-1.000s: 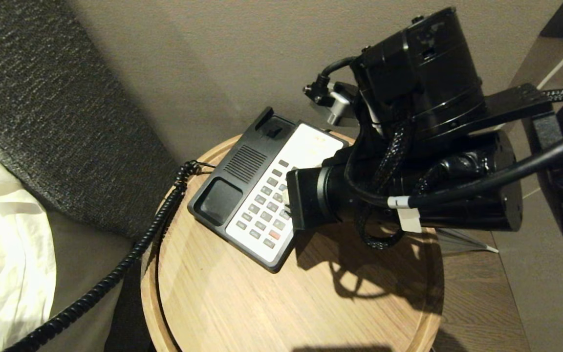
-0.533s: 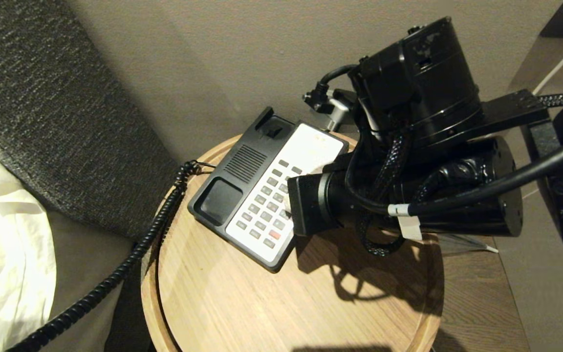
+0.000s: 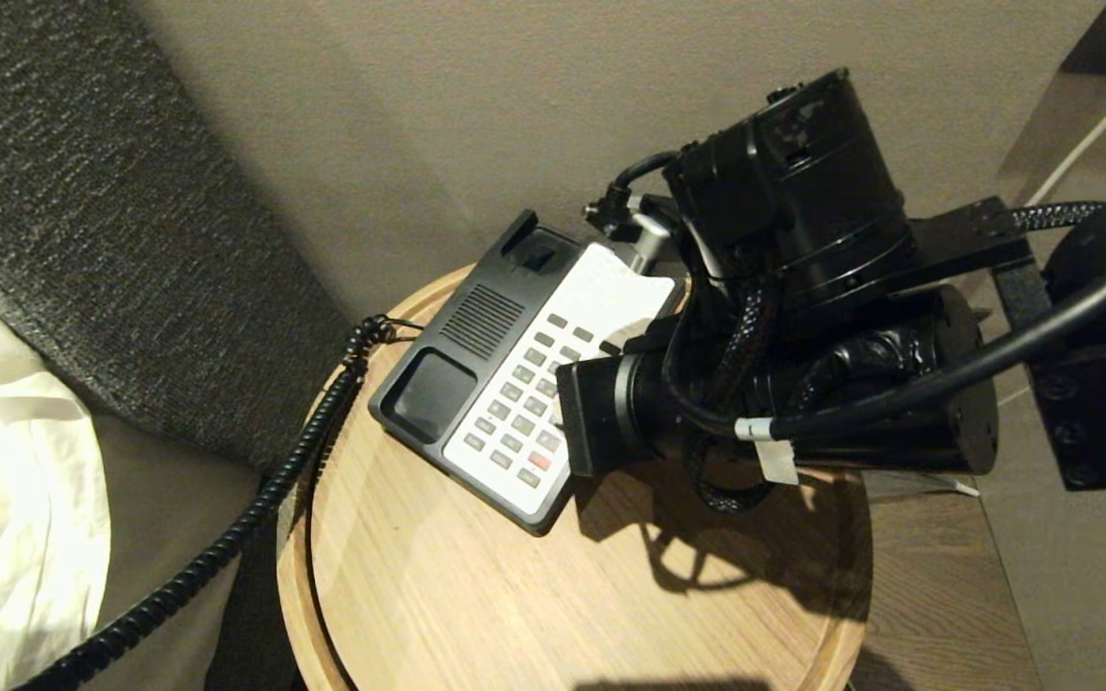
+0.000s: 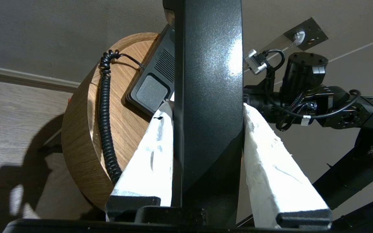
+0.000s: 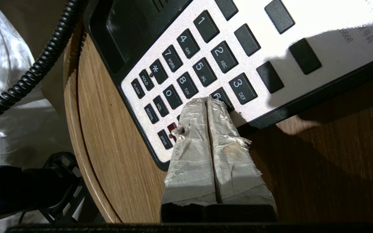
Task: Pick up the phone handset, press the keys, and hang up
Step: Dial the number
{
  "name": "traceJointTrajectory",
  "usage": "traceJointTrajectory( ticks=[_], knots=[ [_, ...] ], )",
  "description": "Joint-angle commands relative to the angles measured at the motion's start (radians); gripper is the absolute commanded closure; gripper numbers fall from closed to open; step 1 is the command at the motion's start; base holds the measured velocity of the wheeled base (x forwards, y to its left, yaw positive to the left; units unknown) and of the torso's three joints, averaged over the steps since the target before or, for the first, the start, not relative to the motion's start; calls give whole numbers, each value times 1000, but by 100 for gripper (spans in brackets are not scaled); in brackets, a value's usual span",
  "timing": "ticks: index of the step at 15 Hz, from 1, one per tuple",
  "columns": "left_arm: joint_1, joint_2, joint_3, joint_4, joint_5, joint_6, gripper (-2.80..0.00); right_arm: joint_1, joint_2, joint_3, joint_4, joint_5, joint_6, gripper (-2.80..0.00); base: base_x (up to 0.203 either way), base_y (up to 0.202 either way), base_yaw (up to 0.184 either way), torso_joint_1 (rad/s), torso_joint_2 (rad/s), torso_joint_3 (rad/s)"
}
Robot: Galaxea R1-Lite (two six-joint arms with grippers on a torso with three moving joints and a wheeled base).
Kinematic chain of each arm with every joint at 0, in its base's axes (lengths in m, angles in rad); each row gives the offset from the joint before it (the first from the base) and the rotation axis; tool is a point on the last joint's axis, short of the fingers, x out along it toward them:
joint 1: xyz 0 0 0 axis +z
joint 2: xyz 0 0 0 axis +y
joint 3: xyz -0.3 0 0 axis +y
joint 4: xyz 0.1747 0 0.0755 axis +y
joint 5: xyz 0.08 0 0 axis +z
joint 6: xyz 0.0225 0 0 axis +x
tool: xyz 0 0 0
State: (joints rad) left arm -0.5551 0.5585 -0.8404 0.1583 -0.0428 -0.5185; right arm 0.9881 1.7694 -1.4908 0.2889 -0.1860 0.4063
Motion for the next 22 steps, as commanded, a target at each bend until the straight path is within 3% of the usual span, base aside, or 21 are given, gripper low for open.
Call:
traceJointTrajectory(
  ticks=[1,16,22],
  knots=[
    [0,3,0,1,0,-5,0,0,10,12,3,-1,2,0,0,0,0,0,0,0],
    [3,0,1,1,0,-5,0,9,-28,2,12,0,7,0,0,0,0,0,0,0],
    [3,-2,1,1,-2,-5,0,29,-15,9,12,33,62,0,0,0,0,0,0,0]
  ],
)
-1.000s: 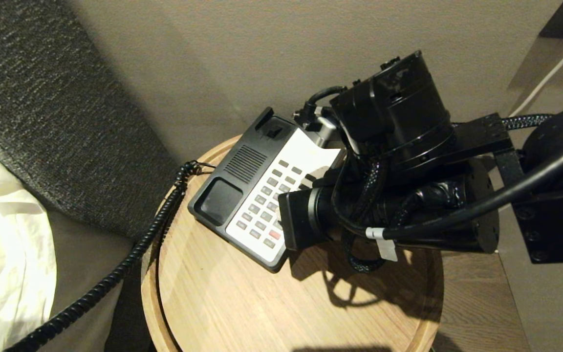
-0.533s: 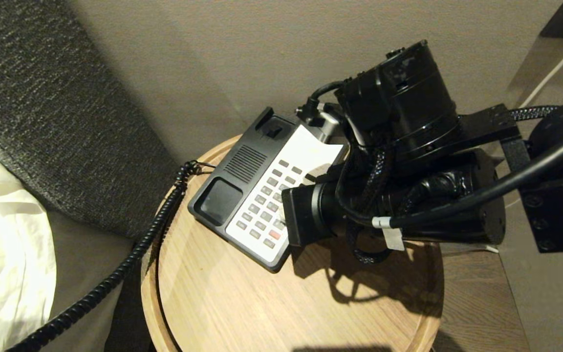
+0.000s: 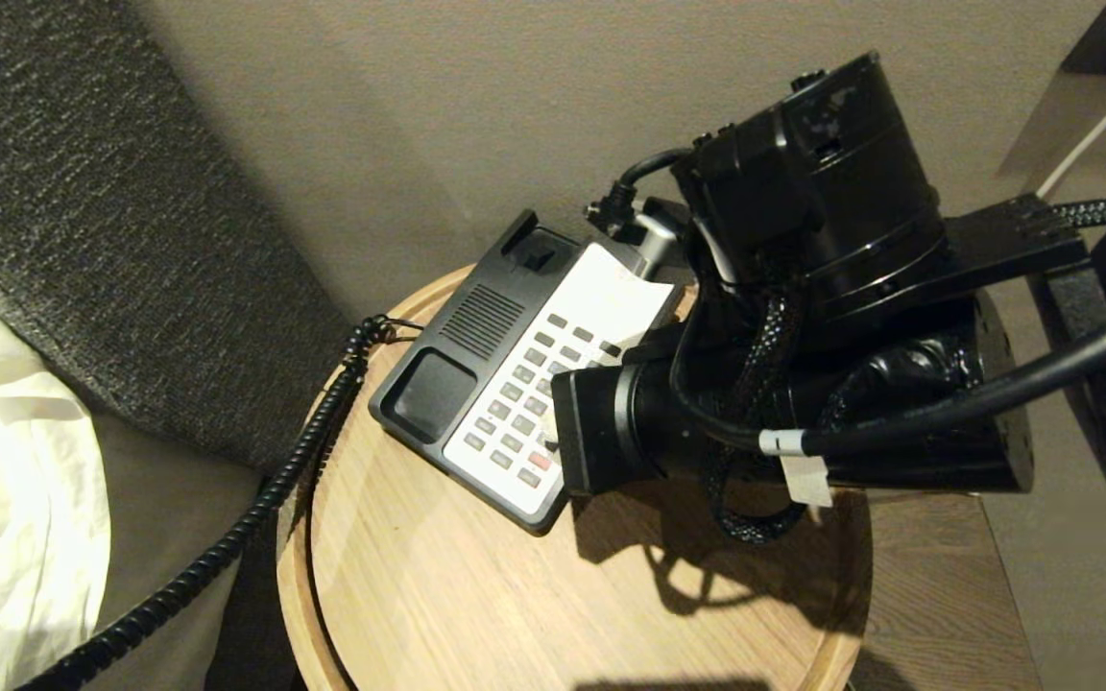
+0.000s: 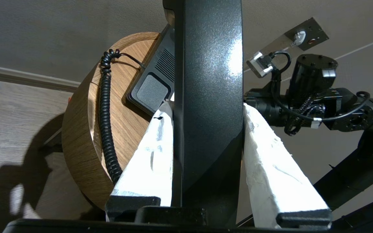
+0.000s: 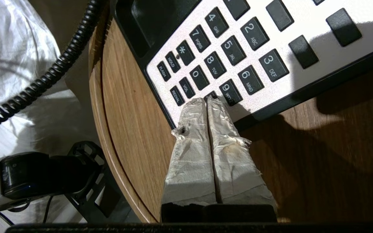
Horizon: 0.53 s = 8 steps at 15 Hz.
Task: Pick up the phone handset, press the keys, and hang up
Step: Dial the number
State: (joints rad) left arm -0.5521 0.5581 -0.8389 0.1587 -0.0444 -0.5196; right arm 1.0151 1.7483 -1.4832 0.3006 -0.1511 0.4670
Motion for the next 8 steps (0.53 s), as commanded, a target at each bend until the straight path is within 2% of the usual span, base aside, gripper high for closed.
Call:
traceJointTrajectory(
  ticks=[1,8],
  knots=[
    [0,-1,1,1,0,-4,0,2,12,1,0,-4,1,0,0,0,0,0,0,0],
    [0,-1,0,1,0,-4,0,0,33,1,-9,-20,-10,0,0,0,0,0,0,0]
  ],
)
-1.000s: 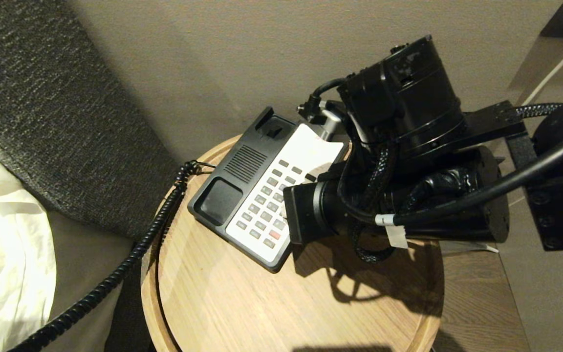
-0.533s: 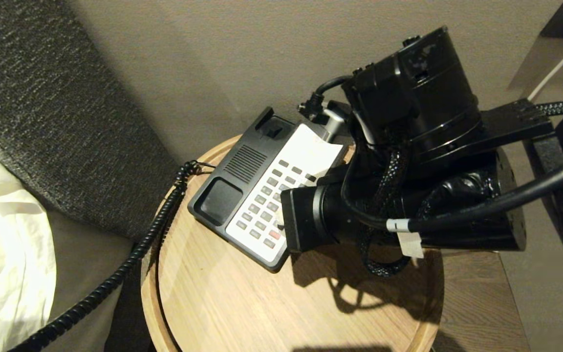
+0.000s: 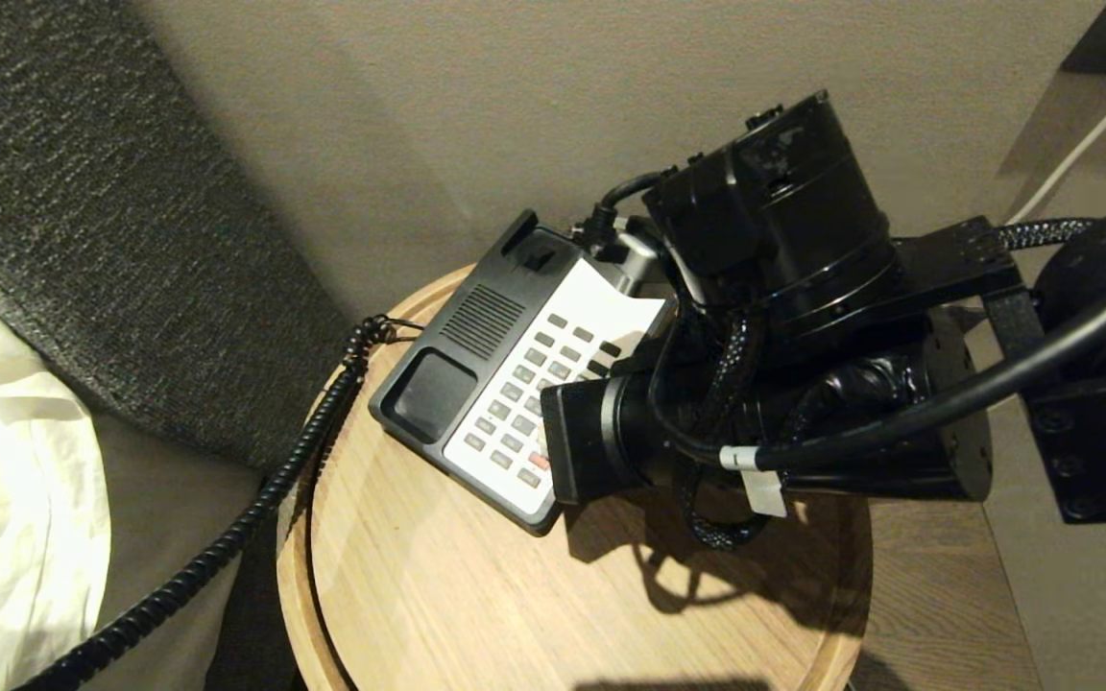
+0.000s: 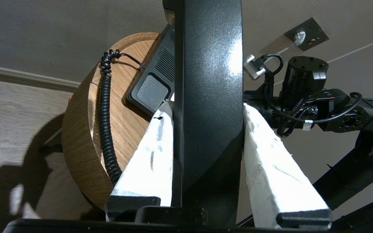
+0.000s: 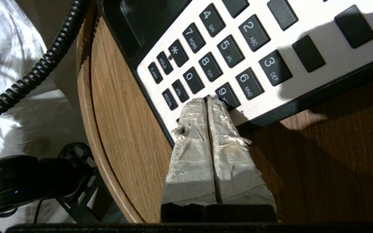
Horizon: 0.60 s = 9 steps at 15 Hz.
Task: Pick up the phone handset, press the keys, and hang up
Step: Dial the number
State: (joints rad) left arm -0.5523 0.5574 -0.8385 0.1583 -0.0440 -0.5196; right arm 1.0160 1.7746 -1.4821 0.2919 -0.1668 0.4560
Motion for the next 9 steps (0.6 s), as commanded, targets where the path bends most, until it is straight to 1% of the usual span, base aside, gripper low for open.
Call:
traceJointTrajectory(
  ticks=[1,3,9],
  knots=[
    [0,-1,-1,1,0,-4,0,-1,9,0,0,-13,-2,0,0,0,0,0,0,0],
    [0,-1,-1,1,0,-4,0,-2,13,2,0,-20,-19,0,0,0,0,0,0,0],
    [0,-1,-1,1,0,-4,0,-4,26,-1,-4,-22,-22,0,0,0,0,0,0,0]
  ],
)
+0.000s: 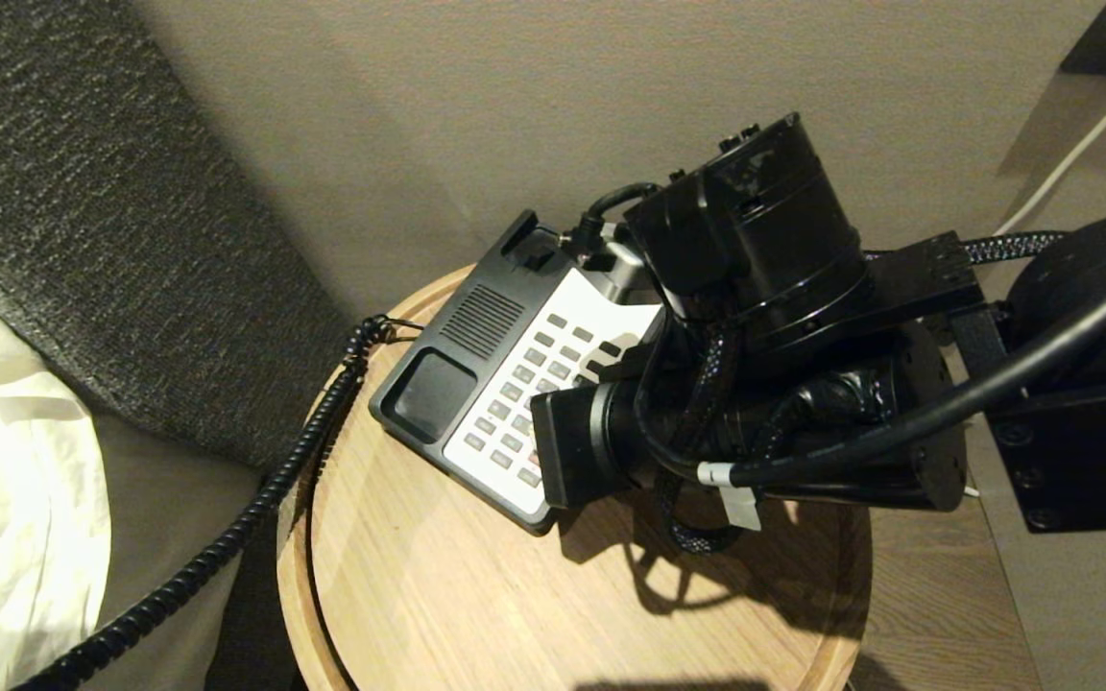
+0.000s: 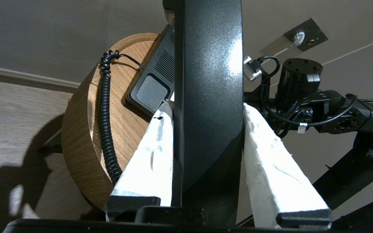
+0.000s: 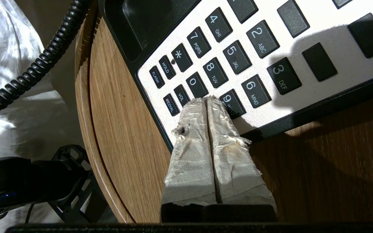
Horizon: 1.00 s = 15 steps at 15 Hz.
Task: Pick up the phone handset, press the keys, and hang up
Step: Dial the number
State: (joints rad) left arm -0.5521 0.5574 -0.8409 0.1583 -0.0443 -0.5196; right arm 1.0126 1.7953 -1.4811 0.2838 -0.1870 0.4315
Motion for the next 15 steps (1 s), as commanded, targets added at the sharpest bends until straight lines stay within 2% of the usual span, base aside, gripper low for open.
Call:
traceJointTrajectory(
  ticks=[1,11,15],
  knots=[
    [0,-1,2,1,0,-4,0,0,1,-4,5,-2,3,0,0,0,0,0,0,0],
    [0,-1,9,1,0,-4,0,23,-34,-5,21,10,23,0,0,0,0,0,0,0],
    [1,-1,9,1,0,-4,0,46,-31,-1,46,29,67,0,0,0,0,0,0,0]
  ],
)
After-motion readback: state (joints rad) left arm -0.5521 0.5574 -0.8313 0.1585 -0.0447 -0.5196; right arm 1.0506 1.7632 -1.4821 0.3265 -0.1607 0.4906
